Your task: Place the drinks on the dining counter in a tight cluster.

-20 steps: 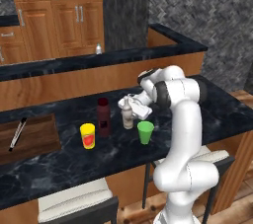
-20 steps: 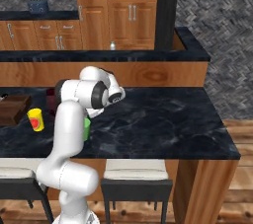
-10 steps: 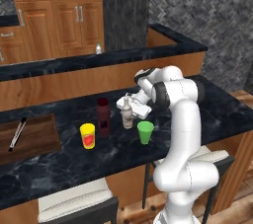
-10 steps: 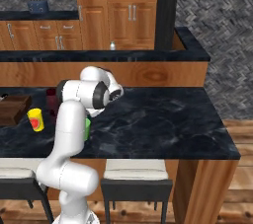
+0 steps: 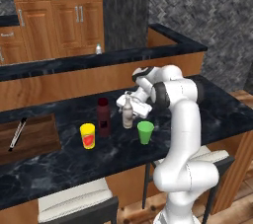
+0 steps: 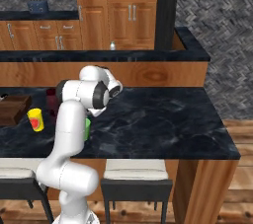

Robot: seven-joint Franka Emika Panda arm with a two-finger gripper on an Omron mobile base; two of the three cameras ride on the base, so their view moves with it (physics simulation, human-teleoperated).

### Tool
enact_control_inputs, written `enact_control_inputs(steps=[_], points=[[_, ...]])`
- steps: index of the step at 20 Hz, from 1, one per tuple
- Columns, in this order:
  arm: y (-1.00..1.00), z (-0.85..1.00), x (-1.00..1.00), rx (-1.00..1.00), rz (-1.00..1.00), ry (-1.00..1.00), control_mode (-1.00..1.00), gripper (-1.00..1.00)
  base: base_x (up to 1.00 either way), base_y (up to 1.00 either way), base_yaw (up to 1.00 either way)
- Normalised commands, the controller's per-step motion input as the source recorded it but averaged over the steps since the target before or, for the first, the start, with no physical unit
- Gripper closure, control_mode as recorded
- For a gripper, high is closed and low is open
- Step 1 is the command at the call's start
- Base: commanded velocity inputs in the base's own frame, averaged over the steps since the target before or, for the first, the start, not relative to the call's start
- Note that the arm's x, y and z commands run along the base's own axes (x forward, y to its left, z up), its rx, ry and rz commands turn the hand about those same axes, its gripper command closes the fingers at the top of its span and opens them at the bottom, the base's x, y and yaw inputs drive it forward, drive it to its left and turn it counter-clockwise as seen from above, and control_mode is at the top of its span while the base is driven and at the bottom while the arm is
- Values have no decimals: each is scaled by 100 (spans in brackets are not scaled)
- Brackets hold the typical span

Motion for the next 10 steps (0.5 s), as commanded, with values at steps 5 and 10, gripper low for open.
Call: enact_control_inputs(steps=[5, 10], points=[[-10, -2, 0, 1, 1, -6, -100, -100, 0, 0, 0], [-12, 0, 2, 3, 0, -2, -100, -100, 0, 0, 0]])
